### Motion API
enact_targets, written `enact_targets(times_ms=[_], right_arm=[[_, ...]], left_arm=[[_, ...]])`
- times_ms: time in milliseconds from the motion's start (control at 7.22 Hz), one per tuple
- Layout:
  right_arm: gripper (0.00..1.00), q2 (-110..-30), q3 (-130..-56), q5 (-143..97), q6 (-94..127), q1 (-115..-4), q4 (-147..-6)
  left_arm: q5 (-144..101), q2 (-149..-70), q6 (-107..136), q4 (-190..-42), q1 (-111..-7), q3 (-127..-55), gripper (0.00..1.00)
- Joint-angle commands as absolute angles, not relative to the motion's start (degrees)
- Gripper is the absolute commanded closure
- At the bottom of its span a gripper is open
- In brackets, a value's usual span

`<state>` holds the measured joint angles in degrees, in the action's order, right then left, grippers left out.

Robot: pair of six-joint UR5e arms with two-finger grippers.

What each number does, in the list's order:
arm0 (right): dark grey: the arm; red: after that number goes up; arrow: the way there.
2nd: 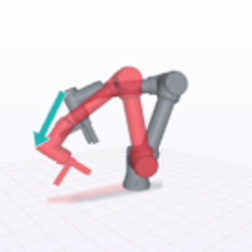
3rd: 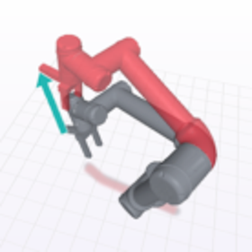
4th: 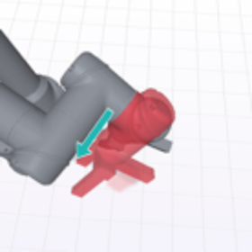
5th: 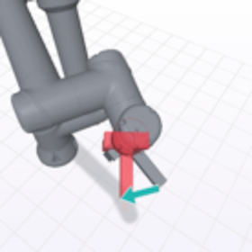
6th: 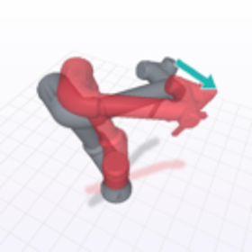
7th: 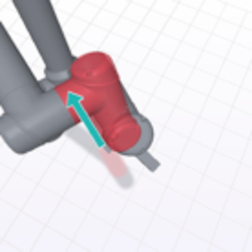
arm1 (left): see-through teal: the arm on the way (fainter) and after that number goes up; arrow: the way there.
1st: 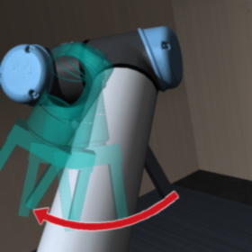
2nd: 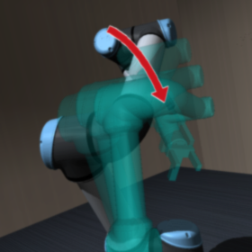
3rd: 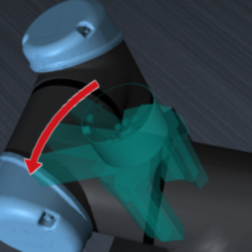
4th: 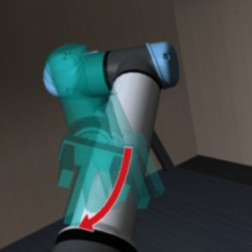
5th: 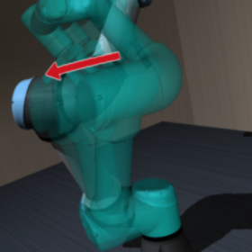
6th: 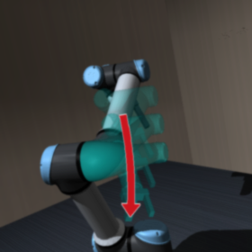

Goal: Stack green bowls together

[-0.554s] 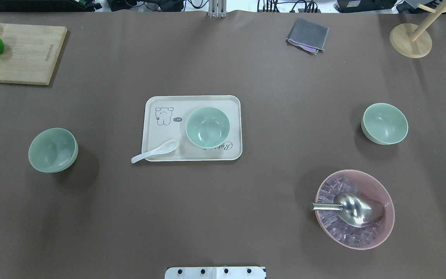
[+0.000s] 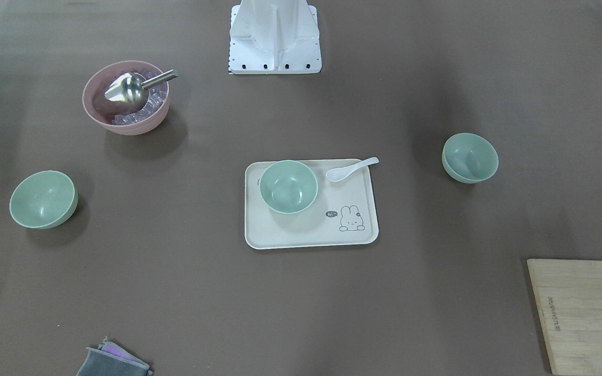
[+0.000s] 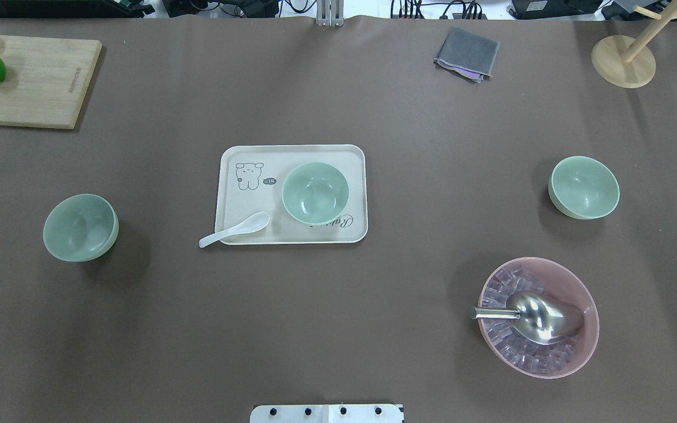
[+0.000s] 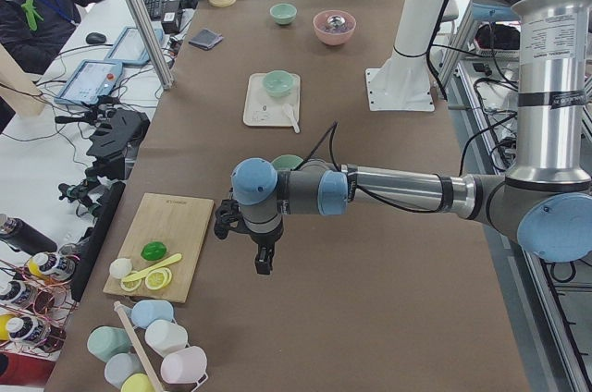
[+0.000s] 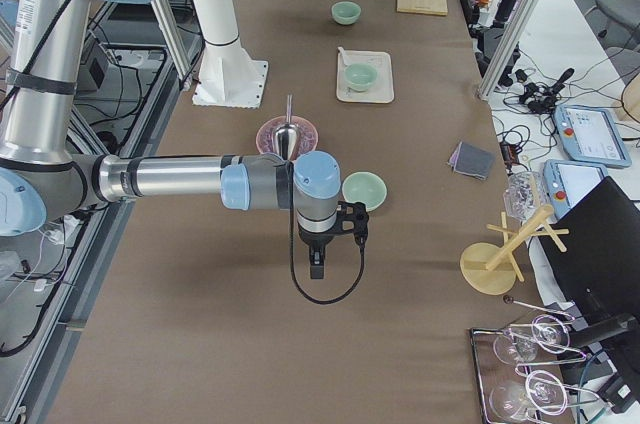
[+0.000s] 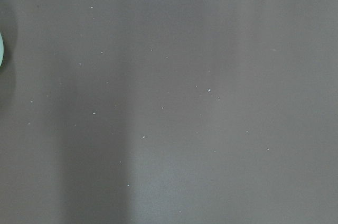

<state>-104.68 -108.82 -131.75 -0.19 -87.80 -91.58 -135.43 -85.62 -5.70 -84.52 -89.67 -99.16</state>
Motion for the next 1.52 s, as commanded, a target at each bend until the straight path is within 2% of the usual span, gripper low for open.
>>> enact_targets(times_ms=[0,969,1385], right_arm=[[0.0,-104.59,-109.33,-131.75,-0.26,-87.8,-91.58],[0.0,-103.45,-114.17,-134.65,0.35,-87.8,-90.71],[0.0,-103.53,-113.65,-134.65,0.35,-87.8,-79.23]], left_arm=[[-135.44,-85.69,-5.63,-84.55,-89.65,-99.23,0.01],[-135.44,-86.22,-5.1,-84.9,-89.65,-102.56,0.01],[-135.18,-86.57,-5.1,-101.61,-89.65,-100.47,0.01]])
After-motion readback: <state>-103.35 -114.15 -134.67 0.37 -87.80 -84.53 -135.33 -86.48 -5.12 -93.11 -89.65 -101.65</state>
